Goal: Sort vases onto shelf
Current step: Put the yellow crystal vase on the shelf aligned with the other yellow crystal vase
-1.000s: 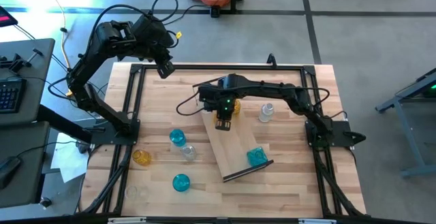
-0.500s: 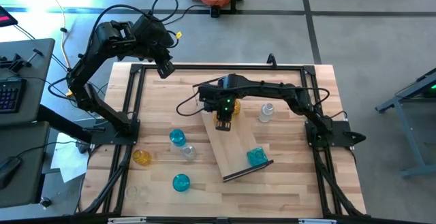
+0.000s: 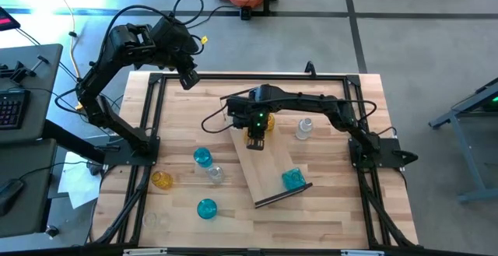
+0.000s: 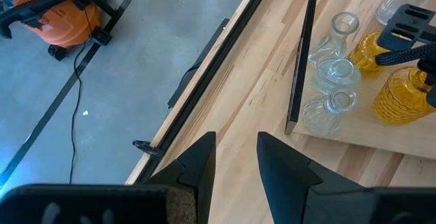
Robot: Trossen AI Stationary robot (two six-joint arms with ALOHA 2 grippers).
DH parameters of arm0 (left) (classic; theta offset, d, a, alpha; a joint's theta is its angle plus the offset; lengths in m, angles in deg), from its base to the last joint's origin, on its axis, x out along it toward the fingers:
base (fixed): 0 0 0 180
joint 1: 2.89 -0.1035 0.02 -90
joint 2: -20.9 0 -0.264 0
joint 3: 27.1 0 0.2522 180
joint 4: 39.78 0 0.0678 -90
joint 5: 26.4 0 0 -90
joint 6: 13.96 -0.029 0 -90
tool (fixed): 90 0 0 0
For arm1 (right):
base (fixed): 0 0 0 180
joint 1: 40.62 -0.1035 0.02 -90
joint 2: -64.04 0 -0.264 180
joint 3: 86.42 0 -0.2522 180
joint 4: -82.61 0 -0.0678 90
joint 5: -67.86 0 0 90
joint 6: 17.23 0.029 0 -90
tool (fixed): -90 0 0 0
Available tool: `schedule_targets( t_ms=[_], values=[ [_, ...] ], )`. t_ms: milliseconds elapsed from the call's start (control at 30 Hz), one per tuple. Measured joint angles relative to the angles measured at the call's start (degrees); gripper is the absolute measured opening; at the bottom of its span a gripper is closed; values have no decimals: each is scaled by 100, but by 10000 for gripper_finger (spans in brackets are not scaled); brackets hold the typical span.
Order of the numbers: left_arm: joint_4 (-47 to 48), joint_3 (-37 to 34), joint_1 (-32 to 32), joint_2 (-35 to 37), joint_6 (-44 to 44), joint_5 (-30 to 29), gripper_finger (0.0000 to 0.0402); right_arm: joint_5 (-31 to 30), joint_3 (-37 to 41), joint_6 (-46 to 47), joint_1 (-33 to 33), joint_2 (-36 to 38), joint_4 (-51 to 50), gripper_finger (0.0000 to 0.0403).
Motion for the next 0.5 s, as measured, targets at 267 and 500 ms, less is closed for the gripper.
schedule_targets(
  t_ms=[267,500],
  values=[
    [0,0,1,0,0,0,102,2,0,-35,0,0,0,64],
    [0,0,0,0,0,1,102,7,0,-35,0,0,1,93]
  ],
)
